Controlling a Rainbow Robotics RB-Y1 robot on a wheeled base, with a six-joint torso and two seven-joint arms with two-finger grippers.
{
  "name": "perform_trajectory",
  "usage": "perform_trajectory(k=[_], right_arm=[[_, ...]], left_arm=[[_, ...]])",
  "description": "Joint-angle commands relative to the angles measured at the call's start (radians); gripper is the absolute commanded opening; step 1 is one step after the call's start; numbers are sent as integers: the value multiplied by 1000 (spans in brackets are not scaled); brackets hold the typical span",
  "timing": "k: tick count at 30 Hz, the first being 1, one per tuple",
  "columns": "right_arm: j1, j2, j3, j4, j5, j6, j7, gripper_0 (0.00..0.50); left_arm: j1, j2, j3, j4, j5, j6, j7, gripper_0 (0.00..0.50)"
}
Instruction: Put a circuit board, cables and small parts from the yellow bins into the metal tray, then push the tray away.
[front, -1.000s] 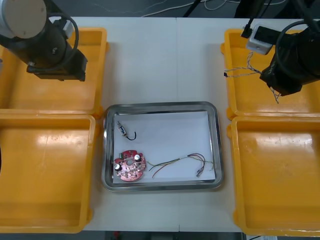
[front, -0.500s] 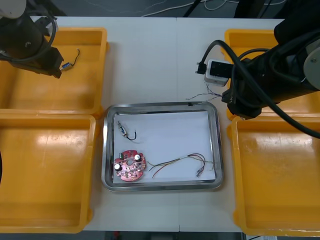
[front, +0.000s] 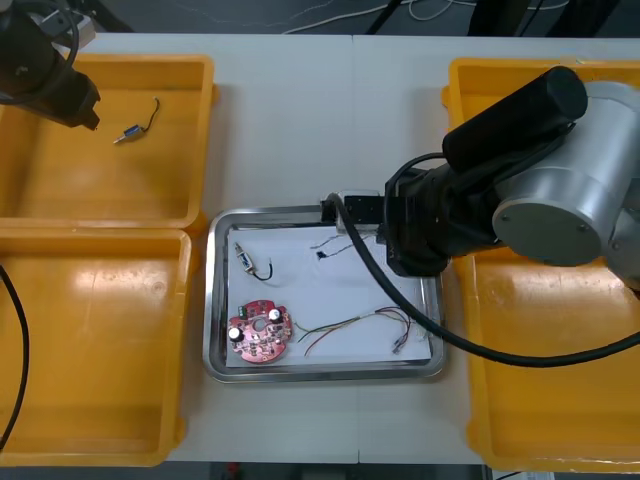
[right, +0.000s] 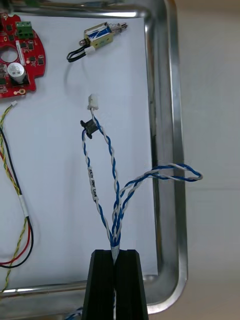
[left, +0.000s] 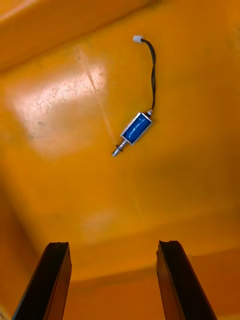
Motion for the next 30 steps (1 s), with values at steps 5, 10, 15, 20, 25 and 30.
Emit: perform_trajectory(k=[5,10,15,20,25,30], right_arm=[[-52,-32,156,79,45,-93,51,0],[-98,-24,251,151,61,-156,47,0],[-127,-7,305,215,67,-215,44,0],[-150,5,352,275,64,-271,39,0],[-156,10,377,310,61,-312,33,0],[-156,10,377,312,61,-310,28,41]], left_arm=[[-60,-24,60,37,-42,-85,-104,500],[-60,-52,94,52,-67,-117,-130,500],[-62,-81,148,113,-90,-216,-217,500],[-60,-106,174,155,-114,-291,-273,500],[-60,-130,174,167,-134,-328,-282,500],[-60,-153,174,202,-137,-380,-286,500]])
